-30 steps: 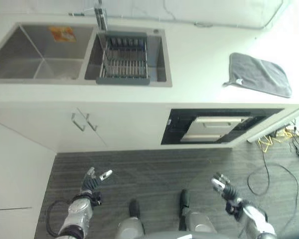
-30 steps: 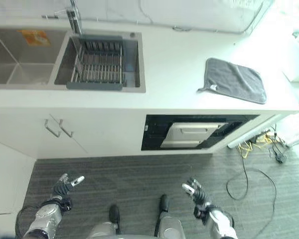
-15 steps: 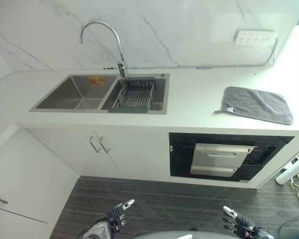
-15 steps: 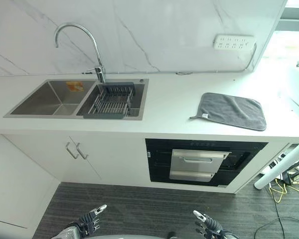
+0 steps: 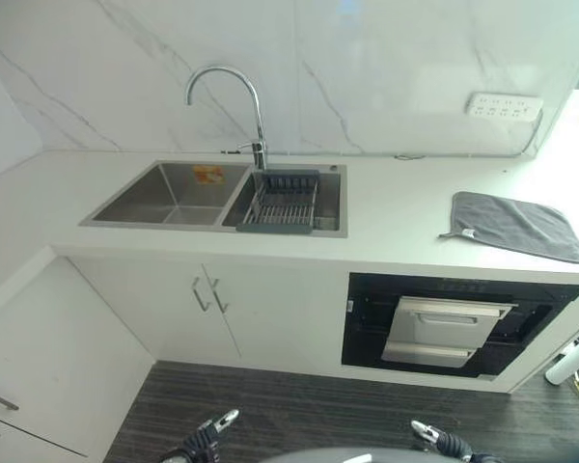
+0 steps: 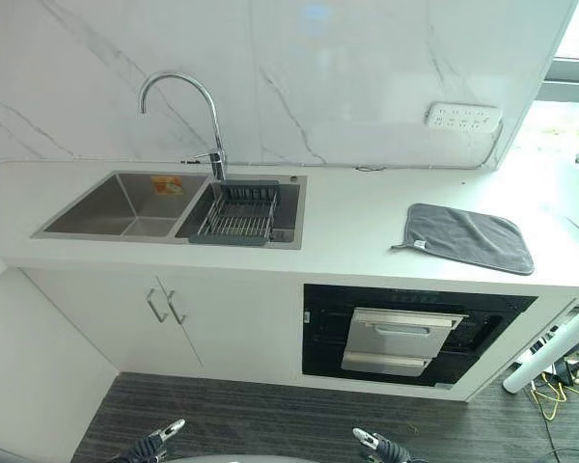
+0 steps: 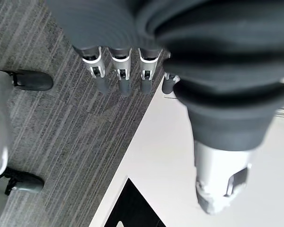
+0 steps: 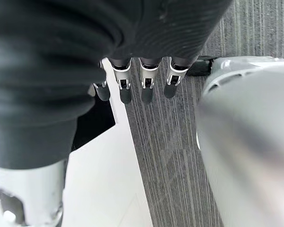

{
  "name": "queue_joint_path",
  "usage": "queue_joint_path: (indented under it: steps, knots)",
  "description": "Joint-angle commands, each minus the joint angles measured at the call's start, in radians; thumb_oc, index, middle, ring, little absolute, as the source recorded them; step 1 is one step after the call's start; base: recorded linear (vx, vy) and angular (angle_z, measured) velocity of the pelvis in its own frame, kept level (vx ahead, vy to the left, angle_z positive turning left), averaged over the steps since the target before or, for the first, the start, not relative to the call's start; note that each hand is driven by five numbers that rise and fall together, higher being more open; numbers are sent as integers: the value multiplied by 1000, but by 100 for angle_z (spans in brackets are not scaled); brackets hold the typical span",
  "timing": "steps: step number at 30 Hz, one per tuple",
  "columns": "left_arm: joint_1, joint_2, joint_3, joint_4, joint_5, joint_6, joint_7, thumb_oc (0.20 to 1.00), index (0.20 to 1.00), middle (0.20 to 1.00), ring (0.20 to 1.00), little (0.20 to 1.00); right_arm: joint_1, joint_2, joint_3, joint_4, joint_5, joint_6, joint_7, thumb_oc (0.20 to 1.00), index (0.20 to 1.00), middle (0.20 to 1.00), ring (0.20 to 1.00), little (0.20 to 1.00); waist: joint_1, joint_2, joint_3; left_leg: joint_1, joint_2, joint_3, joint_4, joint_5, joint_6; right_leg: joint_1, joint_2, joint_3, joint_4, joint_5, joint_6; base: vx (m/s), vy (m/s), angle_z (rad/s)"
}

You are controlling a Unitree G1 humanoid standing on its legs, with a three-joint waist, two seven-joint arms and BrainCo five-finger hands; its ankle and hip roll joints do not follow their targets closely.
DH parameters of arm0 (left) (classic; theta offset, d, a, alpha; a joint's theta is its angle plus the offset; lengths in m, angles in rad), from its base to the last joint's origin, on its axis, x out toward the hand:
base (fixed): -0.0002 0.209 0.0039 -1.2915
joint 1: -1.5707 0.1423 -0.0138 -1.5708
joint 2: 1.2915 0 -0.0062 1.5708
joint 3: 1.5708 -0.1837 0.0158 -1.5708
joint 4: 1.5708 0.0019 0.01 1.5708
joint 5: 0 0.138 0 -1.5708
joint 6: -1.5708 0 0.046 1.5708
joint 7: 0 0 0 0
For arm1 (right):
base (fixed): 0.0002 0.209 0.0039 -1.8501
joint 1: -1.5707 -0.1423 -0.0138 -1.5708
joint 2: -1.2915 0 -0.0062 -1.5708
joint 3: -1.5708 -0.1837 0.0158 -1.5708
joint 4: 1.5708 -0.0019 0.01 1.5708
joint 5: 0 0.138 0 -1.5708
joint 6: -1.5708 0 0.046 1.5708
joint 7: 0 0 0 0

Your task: Place the dishes in the dishwasher.

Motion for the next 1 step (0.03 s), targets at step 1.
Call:
queue_joint_path:
  steps: [1]
  knots:
    - [-74, 8, 46, 23, 28, -42, -18, 1000, 1000, 1000, 1000, 1000, -95, 4, -21, 69, 18, -12, 0, 1000, 1000, 1000, 1000, 1000, -10, -29, 45, -37, 53, -40, 0, 13, -22, 93, -19, 24, 5, -116, 38, 0, 0, 0]
